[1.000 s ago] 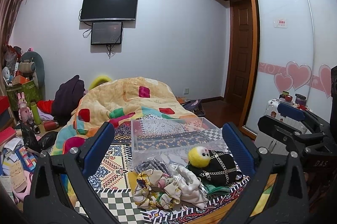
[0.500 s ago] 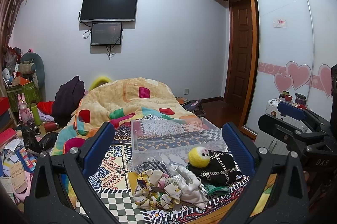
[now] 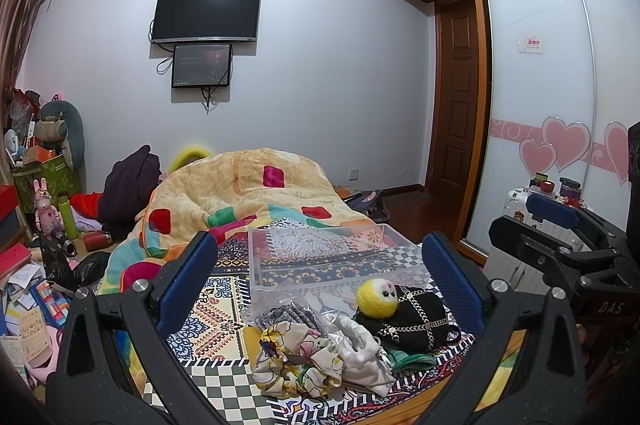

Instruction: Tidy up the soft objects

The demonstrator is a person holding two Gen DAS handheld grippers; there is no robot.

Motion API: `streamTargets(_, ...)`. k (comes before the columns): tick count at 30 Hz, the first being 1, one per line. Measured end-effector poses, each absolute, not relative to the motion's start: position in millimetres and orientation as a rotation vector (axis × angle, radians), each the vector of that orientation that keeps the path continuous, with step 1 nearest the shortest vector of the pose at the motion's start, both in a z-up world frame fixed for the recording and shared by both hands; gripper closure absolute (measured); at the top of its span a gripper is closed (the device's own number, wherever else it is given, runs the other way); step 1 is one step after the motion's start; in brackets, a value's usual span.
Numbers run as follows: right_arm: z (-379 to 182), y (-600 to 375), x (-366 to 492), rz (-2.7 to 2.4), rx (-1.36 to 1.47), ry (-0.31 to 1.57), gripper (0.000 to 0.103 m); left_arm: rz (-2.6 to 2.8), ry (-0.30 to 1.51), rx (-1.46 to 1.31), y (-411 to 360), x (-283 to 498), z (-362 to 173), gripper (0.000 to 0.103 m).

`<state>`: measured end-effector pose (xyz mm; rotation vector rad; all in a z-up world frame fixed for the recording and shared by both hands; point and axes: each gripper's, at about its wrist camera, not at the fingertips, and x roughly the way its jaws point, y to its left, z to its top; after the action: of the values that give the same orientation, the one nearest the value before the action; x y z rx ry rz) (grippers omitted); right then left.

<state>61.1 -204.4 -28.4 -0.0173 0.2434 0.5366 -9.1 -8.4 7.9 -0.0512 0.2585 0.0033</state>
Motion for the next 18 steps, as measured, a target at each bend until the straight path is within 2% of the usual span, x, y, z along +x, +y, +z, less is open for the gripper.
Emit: streamTargets(18,-36.9,-203.8,73.8,0.550,-0.006,0.310,0.000,-0.004,0.334,-0.056,-1.5,6.5,-2.7,0.000)
